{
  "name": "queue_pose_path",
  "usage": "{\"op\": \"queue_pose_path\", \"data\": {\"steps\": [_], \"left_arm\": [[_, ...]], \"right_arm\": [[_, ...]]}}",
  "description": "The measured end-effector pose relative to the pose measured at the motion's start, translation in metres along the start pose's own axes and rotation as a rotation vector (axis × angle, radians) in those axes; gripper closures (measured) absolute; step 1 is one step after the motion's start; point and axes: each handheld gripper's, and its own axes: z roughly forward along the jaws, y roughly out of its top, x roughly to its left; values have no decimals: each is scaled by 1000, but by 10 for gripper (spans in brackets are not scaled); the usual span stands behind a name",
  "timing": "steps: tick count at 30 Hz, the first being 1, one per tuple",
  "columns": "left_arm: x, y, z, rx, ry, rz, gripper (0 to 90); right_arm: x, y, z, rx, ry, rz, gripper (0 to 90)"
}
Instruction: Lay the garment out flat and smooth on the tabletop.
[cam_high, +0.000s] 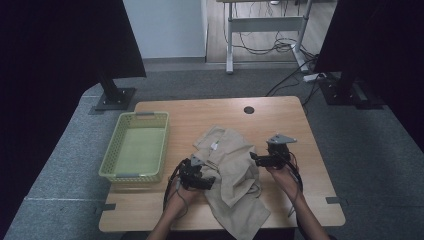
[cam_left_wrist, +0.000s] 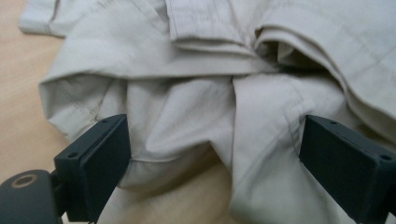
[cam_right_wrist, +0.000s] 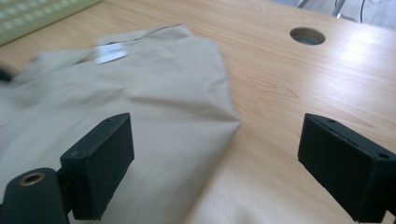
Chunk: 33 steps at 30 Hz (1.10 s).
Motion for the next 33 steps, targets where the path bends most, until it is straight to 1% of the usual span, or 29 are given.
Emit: {"op": "queue_pose_path", "data": {"steps": [1,2,3,4,5,6,7,8,9,12,14,15,16,17,18,19,20,21,22,24,25,26,27,28,29,30,31,32,33], "left_arm": [[0,0,0,0,0,0,89],[0,0,0,0,0,0,89],[-3,-6,1,-1,31,15,89],[-3,-6,1,0,34,21,81],[-3,-6,1,5,37,28,81],[-3,-6,1,5,37,28,79],[-2,-6,2,6,37,33,79],[-1,-6,3,6,37,35,78],[2,-5,4,4,39,35,76],[7,-3,5,-1,53,38,76],[10,-1,6,-3,63,44,76],[14,1,8,-9,78,56,76],[16,3,10,-8,88,55,76],[16,3,10,-8,88,55,77],[24,9,14,-15,131,58,78],[27,11,16,-20,138,54,78],[27,11,16,-20,138,54,78],[33,14,22,-32,127,28,79],[35,16,24,-38,120,15,79],[37,19,28,-41,109,2,81],[37,19,28,-41,109,2,93],[38,21,28,-42,103,-1,93],[37,24,26,-42,108,6,117],[37,24,26,-42,108,6,122],[31,27,13,-64,112,19,127],[29,27,8,-73,96,12,127],[29,27,8,-73,96,12,127],[25,23,0,-80,73,5,128],[24,20,-2,-73,57,0,129]], "right_arm": [[0,0,0,0,0,0,104],[0,-1,12,15,-7,0,104],[0,-1,12,15,-7,0,104],[2,-9,35,73,-34,-42,107],[3,-13,40,93,-36,-51,110],[3,-13,40,93,-36,-51,110],[3,-18,44,112,-42,-61,115],[3,-22,46,134,-45,-79,134],[3,-27,46,145,-41,-84,165],[2,-30,42,147,-30,-59,184],[4,-32,39,148,-31,-63,194],[5,-34,36,148,-31,-59,200],[7,-39,29,153,-31,-43,202],[7,-39,29,153,-31,-43,202],[11,-46,15,168,-36,-29,215],[13,-49,9,181,-42,-23,218],[13,-49,9,181,-42,-23,218],[18,-54,-1,202,-28,-3,218],[21,-57,-5,213,-15,8,216],[28,-59,-12,233,-2,-7,203],[28,-59,-12,233,-2,-7,203],[31,-59,-14,241,-5,-23,182],[33,-57,-16,240,-11,-39,170],[33,-57,-16,240,-11,-39,170],[28,-47,-22,187,-24,-58,141],[24,-43,-23,157,-30,-59,130],[24,-43,-23,157,-30,-59,130],[14,-35,-22,104,-29,-51,118],[9,-32,-18,95,-15,-32,114]]}}
